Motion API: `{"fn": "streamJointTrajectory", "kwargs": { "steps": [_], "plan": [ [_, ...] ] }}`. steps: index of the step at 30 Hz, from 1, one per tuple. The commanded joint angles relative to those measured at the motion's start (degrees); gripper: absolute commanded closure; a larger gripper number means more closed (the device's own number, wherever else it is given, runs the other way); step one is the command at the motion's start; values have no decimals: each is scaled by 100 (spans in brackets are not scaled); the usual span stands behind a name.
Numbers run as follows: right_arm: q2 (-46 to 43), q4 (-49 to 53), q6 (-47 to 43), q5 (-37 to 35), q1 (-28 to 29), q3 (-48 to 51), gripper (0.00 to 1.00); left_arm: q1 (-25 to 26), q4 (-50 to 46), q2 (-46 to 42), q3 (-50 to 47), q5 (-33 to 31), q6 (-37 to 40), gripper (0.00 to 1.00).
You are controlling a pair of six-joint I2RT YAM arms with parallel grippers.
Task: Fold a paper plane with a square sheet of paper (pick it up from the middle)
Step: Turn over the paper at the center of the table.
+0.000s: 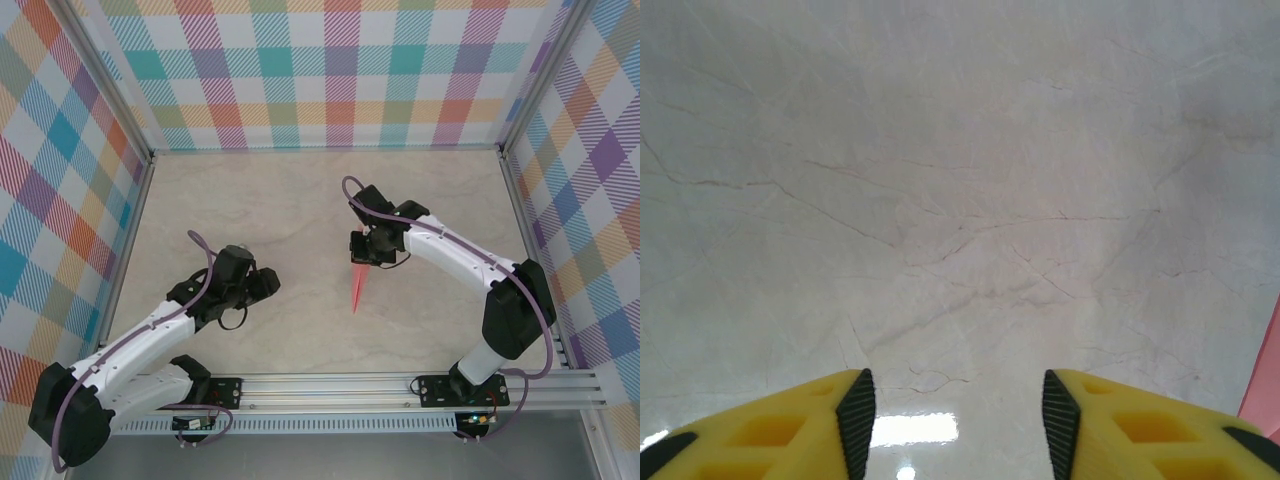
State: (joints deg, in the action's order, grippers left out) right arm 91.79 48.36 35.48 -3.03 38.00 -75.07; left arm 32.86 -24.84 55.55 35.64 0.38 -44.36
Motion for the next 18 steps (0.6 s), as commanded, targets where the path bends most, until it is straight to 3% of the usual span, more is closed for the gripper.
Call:
{"fn": "streamJointTrajectory", "kwargs": {
  "steps": [1, 10, 18],
  "plan": [
    [52, 292, -224, -390, 62, -254, 88, -246, 209, 123, 172, 10, 282, 44],
    [-162, 337, -480, -627, 181, 71, 87, -331, 641, 32, 49, -194, 202, 32],
    [357, 737, -808, -1060, 312, -453, 88, -420, 584, -220, -250, -204, 171, 21]
  ]
}}
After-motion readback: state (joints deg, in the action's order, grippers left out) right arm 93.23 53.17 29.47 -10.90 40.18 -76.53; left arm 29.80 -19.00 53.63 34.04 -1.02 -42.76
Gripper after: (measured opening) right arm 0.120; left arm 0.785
